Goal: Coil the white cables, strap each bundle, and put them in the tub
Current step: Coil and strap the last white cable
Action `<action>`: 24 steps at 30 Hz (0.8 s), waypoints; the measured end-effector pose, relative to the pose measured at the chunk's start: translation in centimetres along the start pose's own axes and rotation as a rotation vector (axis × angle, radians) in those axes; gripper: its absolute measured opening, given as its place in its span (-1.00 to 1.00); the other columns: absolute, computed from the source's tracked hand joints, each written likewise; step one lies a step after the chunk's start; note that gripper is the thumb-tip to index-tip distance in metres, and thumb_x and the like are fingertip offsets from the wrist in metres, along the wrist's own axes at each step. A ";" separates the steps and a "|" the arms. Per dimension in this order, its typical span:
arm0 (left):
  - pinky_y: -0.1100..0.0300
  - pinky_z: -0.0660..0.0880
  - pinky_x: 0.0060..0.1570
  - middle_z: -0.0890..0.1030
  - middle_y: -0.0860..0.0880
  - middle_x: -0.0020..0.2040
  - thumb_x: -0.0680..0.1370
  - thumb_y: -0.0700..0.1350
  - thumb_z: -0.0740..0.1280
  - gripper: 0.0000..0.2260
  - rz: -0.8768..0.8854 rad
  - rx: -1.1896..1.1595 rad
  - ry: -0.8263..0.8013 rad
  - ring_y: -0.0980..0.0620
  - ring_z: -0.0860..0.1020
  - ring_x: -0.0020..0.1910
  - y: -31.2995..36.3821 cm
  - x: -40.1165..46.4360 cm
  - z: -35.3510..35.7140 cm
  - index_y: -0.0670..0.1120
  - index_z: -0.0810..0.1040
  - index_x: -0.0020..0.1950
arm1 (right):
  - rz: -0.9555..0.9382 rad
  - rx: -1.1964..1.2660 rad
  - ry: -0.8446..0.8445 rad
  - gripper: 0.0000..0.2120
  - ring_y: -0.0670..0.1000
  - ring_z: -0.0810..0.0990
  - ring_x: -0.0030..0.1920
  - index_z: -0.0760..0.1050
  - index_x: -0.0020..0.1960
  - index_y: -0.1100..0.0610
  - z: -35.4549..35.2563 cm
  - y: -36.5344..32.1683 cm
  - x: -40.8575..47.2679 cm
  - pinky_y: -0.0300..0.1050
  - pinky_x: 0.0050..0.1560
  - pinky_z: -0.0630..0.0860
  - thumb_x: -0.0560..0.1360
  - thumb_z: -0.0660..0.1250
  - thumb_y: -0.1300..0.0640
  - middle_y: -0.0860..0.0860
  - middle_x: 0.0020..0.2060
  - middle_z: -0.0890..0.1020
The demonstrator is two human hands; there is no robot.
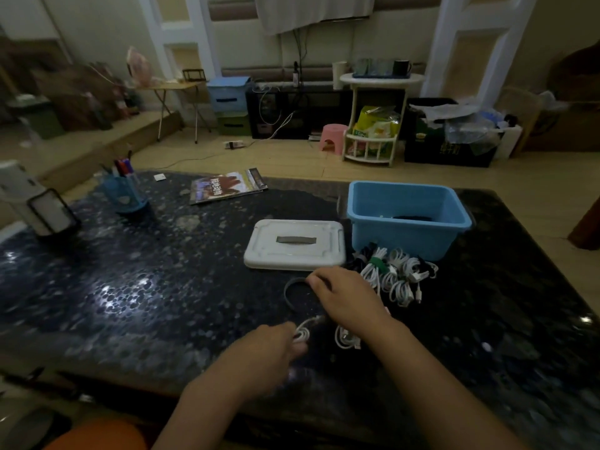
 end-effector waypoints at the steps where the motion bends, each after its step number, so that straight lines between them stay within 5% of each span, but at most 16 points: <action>1: 0.05 0.48 0.06 0.62 -0.12 0.10 0.63 0.05 0.26 -0.85 -0.007 0.006 -0.051 -0.13 0.56 0.10 -0.4 0.0 0.5 -0.01 0.43 0.03 | 0.015 -0.045 -0.004 -0.75 0.07 0.60 0.13 0.62 0.16 0.01 0.4 0.4 0.7 0.01 0.12 0.53 0.64 0.19 -0.01 0.01 0.11 0.67; 5: 0.13 0.39 -0.02 0.60 -0.15 0.15 0.63 0.06 0.24 -0.85 -0.064 -0.016 -0.188 -0.12 0.56 0.14 -2.1 -0.1 1.8 0.00 0.46 -0.02 | 0.065 -0.170 -0.067 -0.71 0.10 0.56 0.23 0.54 0.31 -0.01 2.8 1.5 2.9 -0.01 0.18 0.52 0.62 0.23 0.05 0.02 0.25 0.62; 13: 0.09 0.42 0.07 0.58 -0.12 0.15 0.63 0.10 0.23 -0.81 -0.079 -0.060 -0.141 -0.09 0.53 0.14 -4.3 1.0 1.2 -0.01 0.46 0.01 | 0.047 -0.226 -0.101 -0.61 0.10 0.46 0.35 0.45 0.41 -0.03 7.1 2.0 5.4 0.03 0.27 0.47 0.58 0.26 0.09 0.02 0.34 0.54; 20: 0.07 0.42 0.06 0.57 -0.10 0.16 0.64 0.12 0.21 -0.83 -0.096 -0.047 -0.065 -0.09 0.54 0.14 -5.1 1.2 0.6 0.04 0.41 -0.01 | 0.081 -0.268 -0.059 -0.75 0.07 0.60 0.16 0.61 0.19 -0.08 7.2 1.9 5.8 -0.05 0.11 0.54 0.58 0.26 0.09 -0.03 0.15 0.65; 24: 0.05 0.44 0.03 0.58 -0.04 0.08 0.64 0.13 0.20 -0.82 -0.088 -0.068 0.023 -0.06 0.54 0.09 -5.1 1.1 -0.4 0.06 0.37 -0.06 | 0.097 -0.059 0.009 -0.78 0.02 0.64 0.05 0.67 0.10 -0.07 4.7 1.1 4.8 -0.08 0.06 0.56 0.54 0.30 0.10 -0.05 0.07 0.68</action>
Point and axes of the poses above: each hand's wrist, its own x-axis towards the middle knuckle, its own z-axis out of the palm, y = z × x, the point moved 7 cm from there along x, towards the middle knuckle
